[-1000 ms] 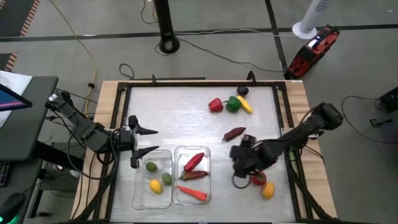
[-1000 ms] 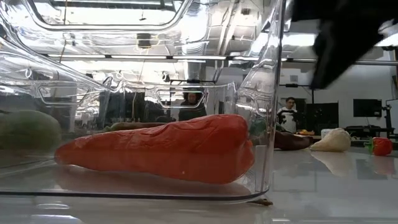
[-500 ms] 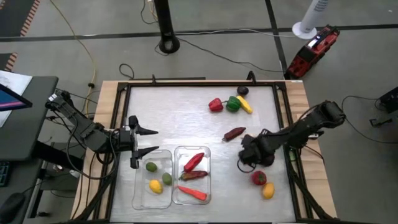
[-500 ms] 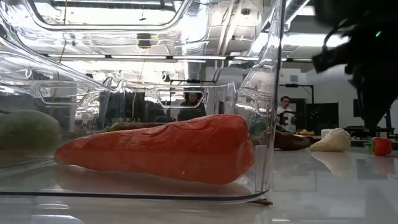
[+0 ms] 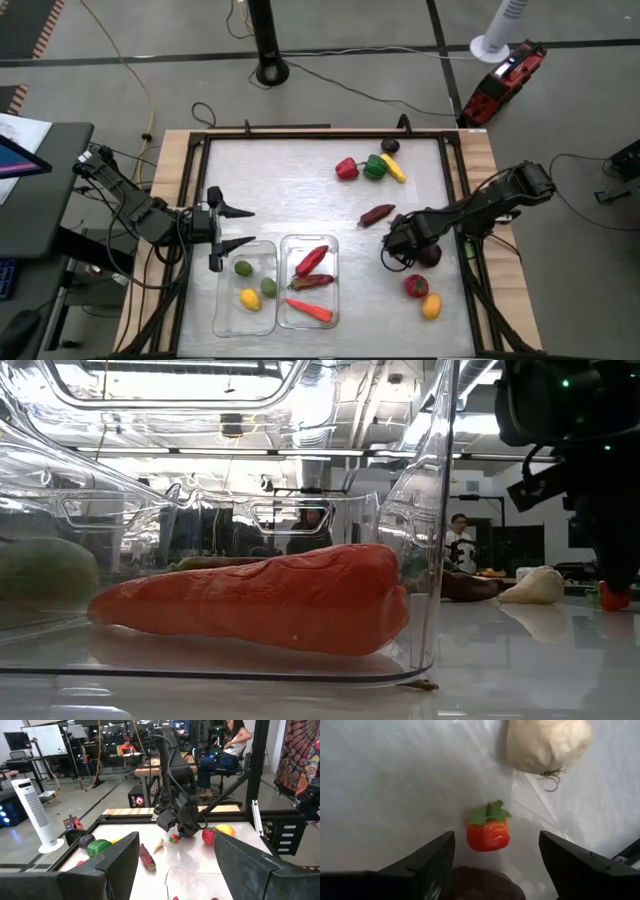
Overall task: Sort produce into baskets
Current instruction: Put the red peach into the left transparent bin
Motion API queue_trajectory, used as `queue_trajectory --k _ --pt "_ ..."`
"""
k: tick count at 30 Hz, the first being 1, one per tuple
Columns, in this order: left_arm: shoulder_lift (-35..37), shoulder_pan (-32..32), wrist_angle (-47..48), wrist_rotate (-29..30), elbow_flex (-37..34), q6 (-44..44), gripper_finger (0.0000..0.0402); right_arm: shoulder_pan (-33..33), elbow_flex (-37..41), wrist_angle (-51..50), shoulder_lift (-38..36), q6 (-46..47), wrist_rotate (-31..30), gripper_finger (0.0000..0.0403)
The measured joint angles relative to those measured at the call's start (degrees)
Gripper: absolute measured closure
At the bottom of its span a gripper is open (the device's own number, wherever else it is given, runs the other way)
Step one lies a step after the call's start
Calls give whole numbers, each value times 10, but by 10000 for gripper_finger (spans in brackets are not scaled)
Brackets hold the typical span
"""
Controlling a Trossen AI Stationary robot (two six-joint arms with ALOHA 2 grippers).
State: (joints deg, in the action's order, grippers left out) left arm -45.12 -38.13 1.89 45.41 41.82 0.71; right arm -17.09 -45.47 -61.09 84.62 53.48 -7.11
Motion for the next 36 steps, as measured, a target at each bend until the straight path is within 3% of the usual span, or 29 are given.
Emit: queue_trajectory --k 13,25,36 --pt "0 0 0 0 0 -1 159 1 26 36 0 -23 -5 159" --pt "0 0 0 0 0 -2 159 1 26 36 0 -36 -20 267" --pt "0 0 0 0 0 -3 159 -4 -4 56 0 -39 -20 278"
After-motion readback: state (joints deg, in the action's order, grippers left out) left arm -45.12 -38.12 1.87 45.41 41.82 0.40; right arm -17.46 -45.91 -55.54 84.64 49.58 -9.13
